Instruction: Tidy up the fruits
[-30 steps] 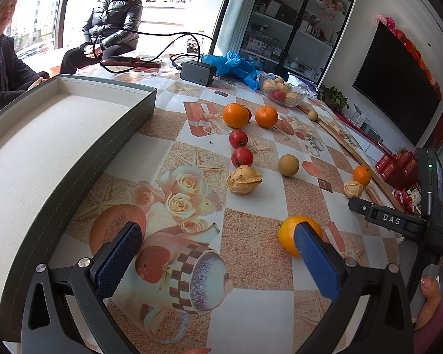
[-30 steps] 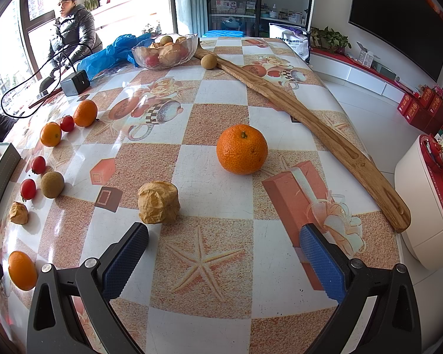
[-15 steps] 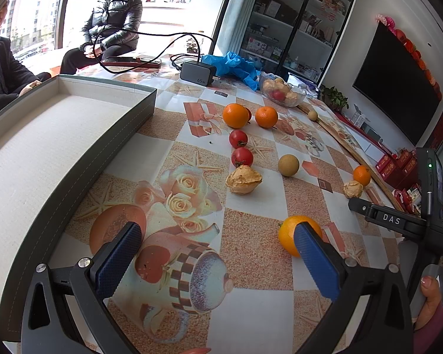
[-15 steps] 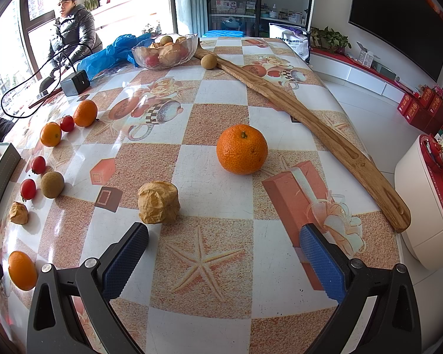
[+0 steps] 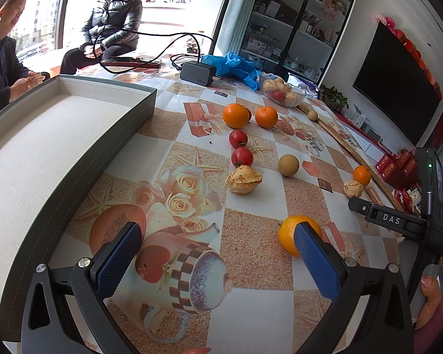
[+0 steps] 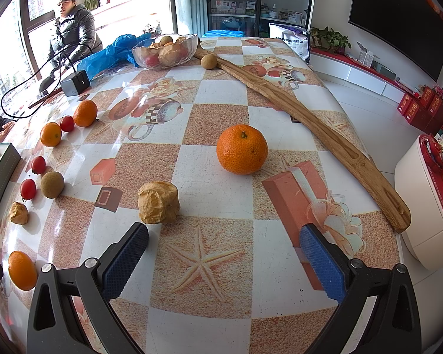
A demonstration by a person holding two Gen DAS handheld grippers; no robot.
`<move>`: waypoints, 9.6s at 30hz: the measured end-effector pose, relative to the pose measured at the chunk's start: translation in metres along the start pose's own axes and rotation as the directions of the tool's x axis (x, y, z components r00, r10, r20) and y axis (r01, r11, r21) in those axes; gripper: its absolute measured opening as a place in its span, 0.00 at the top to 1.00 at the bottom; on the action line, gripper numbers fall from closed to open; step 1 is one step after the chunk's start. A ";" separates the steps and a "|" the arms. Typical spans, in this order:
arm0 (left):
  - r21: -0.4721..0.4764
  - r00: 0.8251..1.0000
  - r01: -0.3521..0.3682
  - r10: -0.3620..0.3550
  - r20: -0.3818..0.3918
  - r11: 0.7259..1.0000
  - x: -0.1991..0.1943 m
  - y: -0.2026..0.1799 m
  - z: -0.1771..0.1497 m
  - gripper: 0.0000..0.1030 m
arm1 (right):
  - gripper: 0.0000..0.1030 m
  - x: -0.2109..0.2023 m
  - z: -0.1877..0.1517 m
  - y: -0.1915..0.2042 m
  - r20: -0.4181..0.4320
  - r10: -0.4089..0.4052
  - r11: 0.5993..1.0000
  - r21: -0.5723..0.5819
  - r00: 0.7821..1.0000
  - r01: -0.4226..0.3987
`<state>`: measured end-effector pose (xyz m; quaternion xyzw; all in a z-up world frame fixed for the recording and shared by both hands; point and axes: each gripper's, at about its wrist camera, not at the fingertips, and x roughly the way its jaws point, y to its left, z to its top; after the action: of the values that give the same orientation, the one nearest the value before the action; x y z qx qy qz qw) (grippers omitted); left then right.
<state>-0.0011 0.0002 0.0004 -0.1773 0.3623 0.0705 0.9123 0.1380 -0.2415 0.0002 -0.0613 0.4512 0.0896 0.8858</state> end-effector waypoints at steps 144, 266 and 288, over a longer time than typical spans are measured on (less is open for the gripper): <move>0.192 0.944 -0.309 0.325 -0.059 0.931 0.031 -0.007 0.038 0.21 | 0.00 -0.014 -0.021 0.029 -0.012 0.070 0.994 -0.079 0.997 -0.070; 0.201 0.963 -0.181 0.215 -0.162 0.963 0.061 -0.054 0.049 0.44 | 0.17 0.035 0.057 0.007 -0.039 0.030 0.999 -0.041 0.999 -0.032; 0.139 0.992 -0.081 0.093 -0.083 0.987 -0.034 -0.002 0.045 0.74 | 0.63 -0.024 -0.006 0.055 -0.171 0.391 0.915 -0.033 0.904 -0.402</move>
<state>0.0029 0.0150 0.0548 -0.1023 0.4141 0.0774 0.9012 0.1078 -0.1919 0.0146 -0.0050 0.5207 0.2776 0.8073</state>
